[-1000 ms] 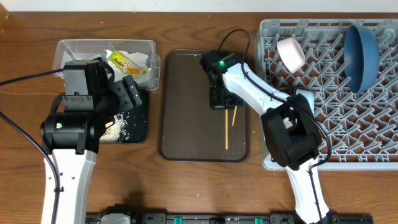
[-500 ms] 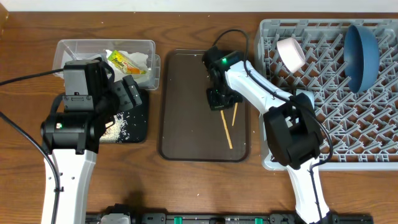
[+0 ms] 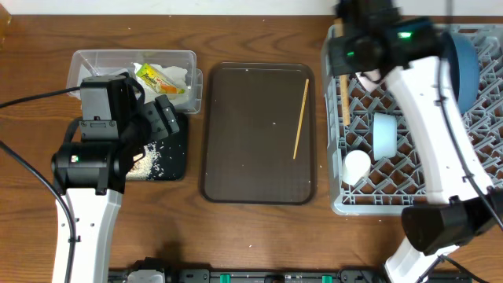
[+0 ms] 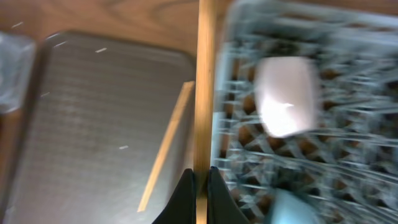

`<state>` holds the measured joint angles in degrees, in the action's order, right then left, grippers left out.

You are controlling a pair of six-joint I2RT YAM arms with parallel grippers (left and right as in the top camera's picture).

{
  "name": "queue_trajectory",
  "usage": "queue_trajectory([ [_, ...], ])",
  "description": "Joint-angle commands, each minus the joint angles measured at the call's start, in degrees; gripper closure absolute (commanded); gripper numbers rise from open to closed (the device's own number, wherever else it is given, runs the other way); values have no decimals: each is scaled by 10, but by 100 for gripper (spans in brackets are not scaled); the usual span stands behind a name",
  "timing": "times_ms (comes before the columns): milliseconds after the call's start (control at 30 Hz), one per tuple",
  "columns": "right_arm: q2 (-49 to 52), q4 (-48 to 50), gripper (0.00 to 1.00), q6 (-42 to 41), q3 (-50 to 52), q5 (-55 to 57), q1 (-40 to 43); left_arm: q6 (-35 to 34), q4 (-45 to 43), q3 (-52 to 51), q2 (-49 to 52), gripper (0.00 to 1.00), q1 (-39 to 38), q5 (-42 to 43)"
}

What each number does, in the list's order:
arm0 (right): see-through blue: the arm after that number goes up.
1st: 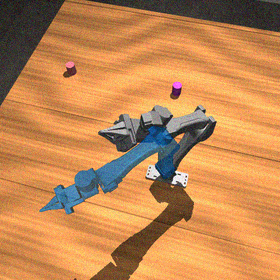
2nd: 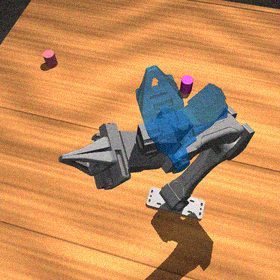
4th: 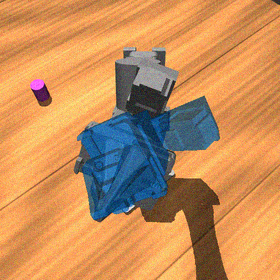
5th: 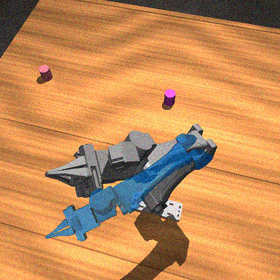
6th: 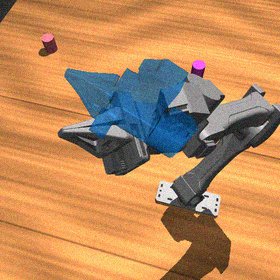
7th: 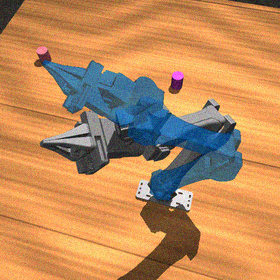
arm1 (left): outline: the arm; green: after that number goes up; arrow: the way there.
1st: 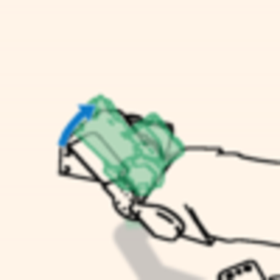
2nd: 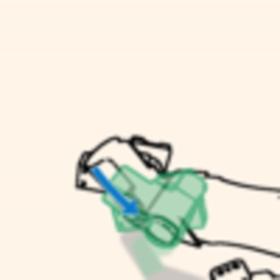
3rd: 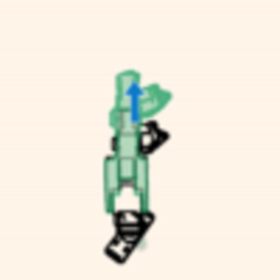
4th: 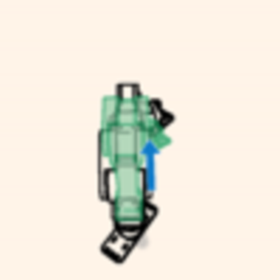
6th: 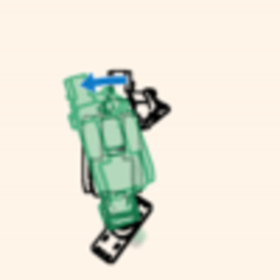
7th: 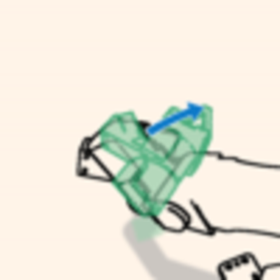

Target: Sort waste into correct bins and load items into the dishwasher rack

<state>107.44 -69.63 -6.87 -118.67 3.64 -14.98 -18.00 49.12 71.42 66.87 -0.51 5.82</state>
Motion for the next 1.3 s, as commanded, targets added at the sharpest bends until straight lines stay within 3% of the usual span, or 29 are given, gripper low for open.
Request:
queue_trajectory([
  [0,37,6,99,23,19,23,24,3,2,13,1,11,2,-5],
  [333,116,66,97,27,38,21,39,3,2,13,1,11,2,-5],
  [367,122,66,88,25,38,21,39,3,2,13,1,11,2,-5],
  [433,132,65,56,12,38,21,39,3,2,13,1,11,2,-5],
  [500,134,64,44,3,38,21,39,3,1,13,1,11,2,-5],
  [533,134,65,42,-3,38,19,39,3,2,13,1,11,2,-5],
  [867,103,78,46,-19,20,-83,-2,3,1,13,1,11,2,-5],
  [967,108,79,47,-27,27,-80,-34,3,1,13,1,11,2,-5],
  [1167,142,72,54,-122,41,35,-95,3,2,13,1,11,2,-5],
  [1267,167,60,59,-154,41,38,-105,3,2,13,1,11,2,-5],
])
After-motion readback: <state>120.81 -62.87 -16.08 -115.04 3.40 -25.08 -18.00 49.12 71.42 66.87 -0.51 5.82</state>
